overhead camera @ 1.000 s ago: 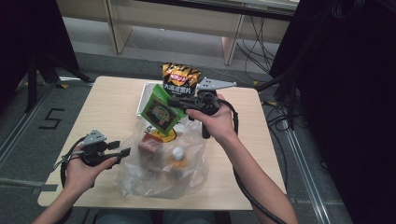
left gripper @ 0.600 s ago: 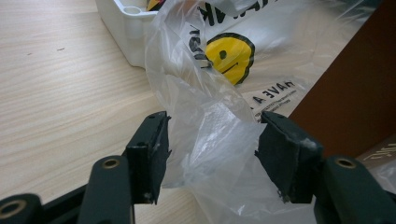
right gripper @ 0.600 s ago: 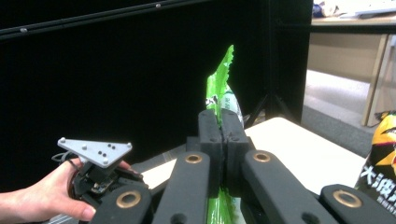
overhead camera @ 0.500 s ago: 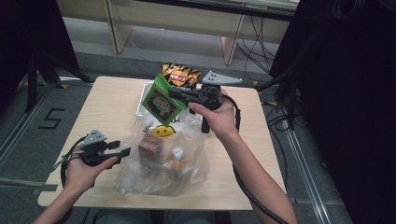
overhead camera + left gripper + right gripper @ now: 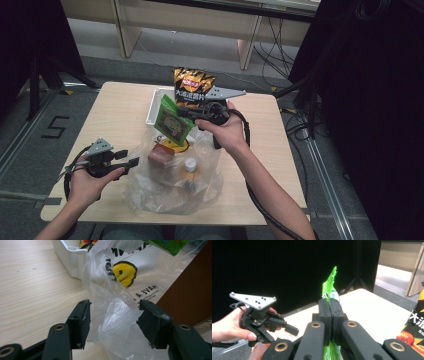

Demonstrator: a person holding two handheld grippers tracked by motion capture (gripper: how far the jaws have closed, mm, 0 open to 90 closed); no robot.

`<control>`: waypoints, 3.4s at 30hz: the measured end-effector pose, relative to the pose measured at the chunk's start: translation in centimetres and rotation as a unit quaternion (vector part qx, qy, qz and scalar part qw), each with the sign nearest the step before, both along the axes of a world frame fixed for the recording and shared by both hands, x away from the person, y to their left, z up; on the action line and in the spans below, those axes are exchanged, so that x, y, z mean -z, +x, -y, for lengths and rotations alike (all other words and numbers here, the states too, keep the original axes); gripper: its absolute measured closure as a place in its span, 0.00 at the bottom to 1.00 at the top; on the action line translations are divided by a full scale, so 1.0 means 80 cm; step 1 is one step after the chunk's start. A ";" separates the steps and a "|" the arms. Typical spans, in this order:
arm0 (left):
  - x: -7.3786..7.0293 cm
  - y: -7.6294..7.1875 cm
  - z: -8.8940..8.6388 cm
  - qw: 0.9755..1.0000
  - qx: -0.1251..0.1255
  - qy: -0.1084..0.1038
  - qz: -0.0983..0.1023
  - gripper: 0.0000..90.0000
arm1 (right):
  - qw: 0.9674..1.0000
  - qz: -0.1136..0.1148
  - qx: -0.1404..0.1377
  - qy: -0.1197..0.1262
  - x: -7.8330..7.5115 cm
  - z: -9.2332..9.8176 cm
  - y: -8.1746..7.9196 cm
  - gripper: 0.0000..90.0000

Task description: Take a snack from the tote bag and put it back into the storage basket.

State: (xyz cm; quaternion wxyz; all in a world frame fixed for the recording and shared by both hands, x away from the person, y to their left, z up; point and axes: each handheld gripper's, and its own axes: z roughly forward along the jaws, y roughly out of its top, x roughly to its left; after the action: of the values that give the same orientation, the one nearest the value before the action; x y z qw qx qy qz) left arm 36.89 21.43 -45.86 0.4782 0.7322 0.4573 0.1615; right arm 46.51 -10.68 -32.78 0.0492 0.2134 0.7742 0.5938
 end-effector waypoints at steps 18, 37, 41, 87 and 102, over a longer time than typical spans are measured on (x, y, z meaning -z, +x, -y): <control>-0.002 0.000 -0.002 1.000 -0.002 0.000 0.004 0.48 | 0.999 -0.024 -0.004 0.032 -0.001 -0.029 0.004 1.00; -0.056 -0.014 0.000 0.997 -0.013 -0.033 0.073 0.48 | 0.998 -0.009 0.016 0.057 -0.032 -0.011 0.008 1.00; -0.100 -0.030 0.028 0.992 0.032 -0.052 0.110 0.48 | 0.999 -0.019 0.017 0.047 -0.025 -0.010 0.007 1.00; -0.156 0.018 0.181 0.976 0.183 0.056 0.106 0.99 | 1.000 -0.009 0.020 0.018 -0.021 -0.023 -0.003 1.00; -0.147 0.011 0.214 0.963 0.230 0.123 0.071 1.00 | 0.998 -0.017 0.048 0.035 -0.048 -0.001 0.002 1.00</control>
State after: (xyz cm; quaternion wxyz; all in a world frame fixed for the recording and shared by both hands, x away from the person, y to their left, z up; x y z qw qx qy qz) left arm 37.80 4.27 -34.09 0.4401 0.8574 0.2177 0.1538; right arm 46.68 -10.57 -28.92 0.0568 0.2624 0.7422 0.6141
